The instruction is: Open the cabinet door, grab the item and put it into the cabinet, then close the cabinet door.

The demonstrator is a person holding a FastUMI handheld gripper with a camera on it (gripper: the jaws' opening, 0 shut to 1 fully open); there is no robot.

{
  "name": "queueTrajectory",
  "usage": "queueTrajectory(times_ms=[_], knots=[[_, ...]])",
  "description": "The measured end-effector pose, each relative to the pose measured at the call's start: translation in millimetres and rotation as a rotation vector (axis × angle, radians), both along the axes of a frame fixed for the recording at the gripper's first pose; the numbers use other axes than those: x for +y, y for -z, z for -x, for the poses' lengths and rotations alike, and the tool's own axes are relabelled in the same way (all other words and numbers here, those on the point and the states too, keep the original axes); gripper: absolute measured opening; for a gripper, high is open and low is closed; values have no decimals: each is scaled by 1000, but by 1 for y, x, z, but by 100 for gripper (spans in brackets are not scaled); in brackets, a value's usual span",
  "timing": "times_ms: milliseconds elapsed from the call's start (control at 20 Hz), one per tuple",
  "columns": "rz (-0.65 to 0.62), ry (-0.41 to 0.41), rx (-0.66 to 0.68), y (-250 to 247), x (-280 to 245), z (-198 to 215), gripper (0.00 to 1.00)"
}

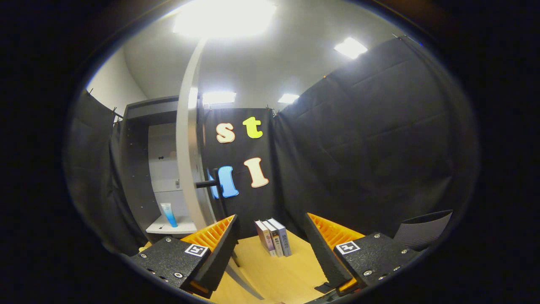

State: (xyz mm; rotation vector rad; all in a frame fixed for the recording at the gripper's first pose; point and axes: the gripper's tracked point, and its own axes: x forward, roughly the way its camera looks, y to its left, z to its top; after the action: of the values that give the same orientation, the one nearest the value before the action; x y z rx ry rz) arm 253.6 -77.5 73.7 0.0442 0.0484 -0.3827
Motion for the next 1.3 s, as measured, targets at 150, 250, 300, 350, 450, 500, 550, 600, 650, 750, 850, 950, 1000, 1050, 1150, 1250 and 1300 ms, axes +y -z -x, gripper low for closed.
queueTrajectory(times_ms=[150, 250, 300, 350, 450, 500, 550, 600, 650, 750, 850, 950, 1000, 1050, 1150, 1250, 1300], knots=[[20, 27, 11, 1, -14, -22, 94], [39, 41, 21, 0, -19, -35, 94], [52, 46, 28, 0, -20, -40, 94], [61, 47, 38, 1, -19, -45, 94], [69, 25, 65, 5, -9, -52, 94], [97, 37, 70, 3, -12, -52, 94], [125, 46, 66, -1, -11, -51, 91], [130, 51, 70, 0, -9, -52, 91], [126, 52, 72, 1, -5, -51, 91], [104, 53, 72, 4, -1, -50, 91], [110, 54, 70, 3, 4, -48, 91], [110, 46, 69, 3, 13, -46, 91], [106, 40, 68, 3, 18, -46, 91], [104, 32, 67, 3, 22, -45, 91], [108, 18, 66, 3, 32, -45, 91], [109, 4, 65, 4, 41, -43, 91], [107, -6, 63, 4, 46, -43, 91]])
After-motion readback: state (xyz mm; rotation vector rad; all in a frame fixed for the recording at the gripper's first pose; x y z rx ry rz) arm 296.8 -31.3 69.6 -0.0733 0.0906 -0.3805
